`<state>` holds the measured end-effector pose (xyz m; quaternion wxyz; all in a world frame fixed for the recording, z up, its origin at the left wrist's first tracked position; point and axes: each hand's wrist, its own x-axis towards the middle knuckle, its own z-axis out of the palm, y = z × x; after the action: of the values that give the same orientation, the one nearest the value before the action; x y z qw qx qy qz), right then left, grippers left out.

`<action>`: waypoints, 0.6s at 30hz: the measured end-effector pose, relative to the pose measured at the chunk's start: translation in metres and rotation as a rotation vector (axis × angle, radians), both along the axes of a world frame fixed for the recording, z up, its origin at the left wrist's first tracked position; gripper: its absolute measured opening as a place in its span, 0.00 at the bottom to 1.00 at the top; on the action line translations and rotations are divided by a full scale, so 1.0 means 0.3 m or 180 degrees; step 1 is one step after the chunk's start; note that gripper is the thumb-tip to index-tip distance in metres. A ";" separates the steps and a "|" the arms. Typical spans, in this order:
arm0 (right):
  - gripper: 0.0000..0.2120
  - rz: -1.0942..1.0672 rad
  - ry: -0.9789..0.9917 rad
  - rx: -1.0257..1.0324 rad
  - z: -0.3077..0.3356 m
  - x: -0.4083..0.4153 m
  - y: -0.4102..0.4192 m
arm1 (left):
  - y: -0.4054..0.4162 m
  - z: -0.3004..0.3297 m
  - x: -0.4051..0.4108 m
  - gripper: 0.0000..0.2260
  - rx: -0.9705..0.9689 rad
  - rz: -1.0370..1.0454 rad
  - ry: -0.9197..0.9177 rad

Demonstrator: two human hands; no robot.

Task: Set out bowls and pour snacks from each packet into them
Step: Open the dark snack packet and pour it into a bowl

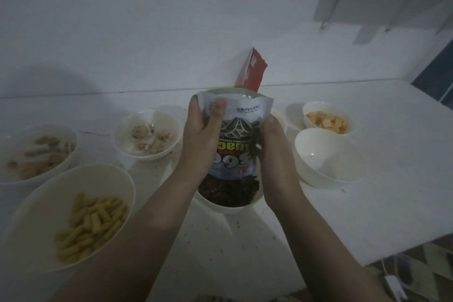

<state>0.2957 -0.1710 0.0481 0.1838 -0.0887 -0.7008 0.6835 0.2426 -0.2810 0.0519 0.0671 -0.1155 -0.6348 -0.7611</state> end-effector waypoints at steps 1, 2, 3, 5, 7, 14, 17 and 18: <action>0.18 0.0073 -0.0027 -0.0077 -0.002 0.003 -0.002 | 0.002 0.004 0.002 0.15 -0.0017 0.0005 0.0000; 0.18 0.0041 -0.0029 -0.0079 -0.002 0.005 0.000 | 0.003 0.007 0.003 0.15 -0.0028 0.0004 -0.0007; 0.19 0.0014 -0.0041 -0.0057 -0.005 0.004 0.007 | 0.004 0.010 0.004 0.16 -0.0019 0.0006 -0.0025; 0.21 0.0167 -0.0129 -0.0053 -0.003 0.006 0.011 | 0.001 0.012 0.004 0.15 0.0029 0.0034 -0.0069; 0.22 0.0235 -0.0089 0.0011 -0.008 0.013 0.010 | -0.002 0.014 0.004 0.12 0.0074 0.0052 -0.0099; 0.17 0.0277 0.0000 0.0022 -0.008 0.026 -0.003 | -0.016 0.028 -0.002 0.18 0.0196 0.0014 -0.0119; 0.15 0.0504 -0.0218 -0.0059 -0.004 0.031 -0.008 | -0.026 0.036 -0.002 0.15 0.0187 -0.0132 -0.0158; 0.13 0.0480 -0.0172 -0.0017 0.005 0.030 -0.004 | -0.033 0.037 -0.005 0.14 0.0191 -0.0171 -0.0148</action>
<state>0.3046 -0.1723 0.0496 0.1126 -0.0545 -0.7084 0.6947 0.2410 -0.2909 0.0629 0.0353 -0.1128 -0.6097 -0.7838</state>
